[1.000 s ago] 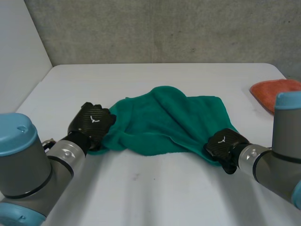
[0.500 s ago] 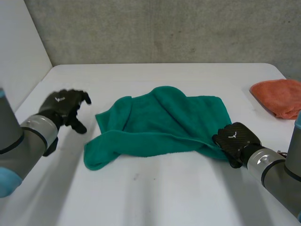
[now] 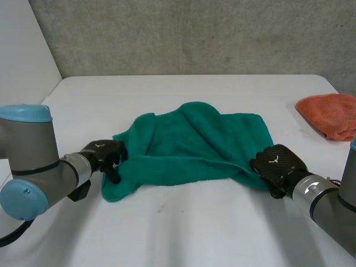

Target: Fold the laundry.

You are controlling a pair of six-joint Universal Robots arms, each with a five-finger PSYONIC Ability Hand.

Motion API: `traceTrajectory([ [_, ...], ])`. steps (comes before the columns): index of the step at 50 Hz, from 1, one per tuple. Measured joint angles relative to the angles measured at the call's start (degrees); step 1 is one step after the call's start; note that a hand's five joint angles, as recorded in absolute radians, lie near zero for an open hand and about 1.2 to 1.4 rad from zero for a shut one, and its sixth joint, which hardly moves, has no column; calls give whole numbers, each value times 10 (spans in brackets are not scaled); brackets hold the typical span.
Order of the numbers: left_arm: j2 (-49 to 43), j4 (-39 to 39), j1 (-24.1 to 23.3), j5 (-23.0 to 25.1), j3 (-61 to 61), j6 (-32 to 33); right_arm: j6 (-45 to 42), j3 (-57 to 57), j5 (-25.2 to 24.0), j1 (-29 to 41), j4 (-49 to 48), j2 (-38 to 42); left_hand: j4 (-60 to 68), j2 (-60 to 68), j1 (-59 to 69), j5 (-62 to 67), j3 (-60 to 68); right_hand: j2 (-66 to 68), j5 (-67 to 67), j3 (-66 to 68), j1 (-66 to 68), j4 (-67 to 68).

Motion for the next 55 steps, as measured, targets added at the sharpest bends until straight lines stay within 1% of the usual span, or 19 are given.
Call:
traceTrajectory([
  [1,0,0,0,0,0,0,0,0,0,0,0,0,0,0,0,0,0,0,0,0,0,0],
  [4,-3,-9,-2,6,3,0,1,-3,1,-6,2,-1,155,158,146,153,153,0,0,0,0,0],
  [5,-1,-10,-4,6,4,1,3,-5,1,-9,5,-3,178,177,156,171,175,0,0,0,0,0],
  [13,59,-5,-11,-17,-2,5,13,-22,1,-14,60,-19,197,189,156,175,192,0,0,0,0,0],
  [14,79,-2,-12,-24,-4,5,18,-28,-2,-14,77,-21,197,189,156,175,192,0,0,0,0,0],
  [15,120,5,-16,-35,-10,6,40,-53,-16,-16,143,-27,197,190,156,175,192,-27,-22,-29,-21,-25],
  [16,130,7,-16,-38,-11,7,47,-60,-22,-17,161,-29,197,190,156,175,192,-27,-22,-29,-21,-25],
  [17,151,11,-18,-41,-15,7,59,-73,-32,-20,188,-30,197,190,156,175,193,-189,-163,-178,-164,-179],
  [18,160,13,-18,-43,-16,8,64,-77,-36,-22,197,-30,197,190,156,175,194,-225,-197,-224,-193,-214],
  [19,183,17,-19,-45,-20,9,80,-92,-50,-30,223,-31,197,191,156,175,194,-312,-296,-312,-267,-313],
  [21,207,21,-20,-47,-25,12,94,-104,-64,-40,239,-31,197,191,156,175,194,-437,-422,-440,-361,-434],
  [22,218,22,-21,-47,-27,15,101,-110,-70,-46,244,-31,197,191,156,175,194,-450,-444,-453,-378,-455],
  [23,229,24,-21,-48,-30,18,107,-114,-75,-52,246,-31,197,191,156,175,194,-506,-502,-511,-423,-513],
  [30,291,33,-38,-46,-44,55,133,-127,-90,-91,221,-39,197,192,156,175,196,-538,-532,-548,-446,-538],
  [36,304,45,-59,-47,-42,69,131,-110,-88,-99,212,-50,197,193,156,175,196,-538,-532,-548,-446,-538],
  [41,304,49,-76,-49,-26,69,146,-60,-89,-108,196,-63,199,193,156,175,197,-538,-532,-548,-446,-538],
  [43,303,49,-83,-50,-16,67,170,-34,-88,-110,180,-67,199,194,156,175,197,-538,-532,-548,-446,-538],
  [50,302,47,-107,-61,25,62,334,35,-94,-103,104,-69,199,194,156,175,197,-538,-532,-548,-446,-538],
  [55,302,45,-125,-76,52,61,437,48,-99,-69,52,-59,200,194,156,175,197,-538,-532,-548,-446,-538],
])
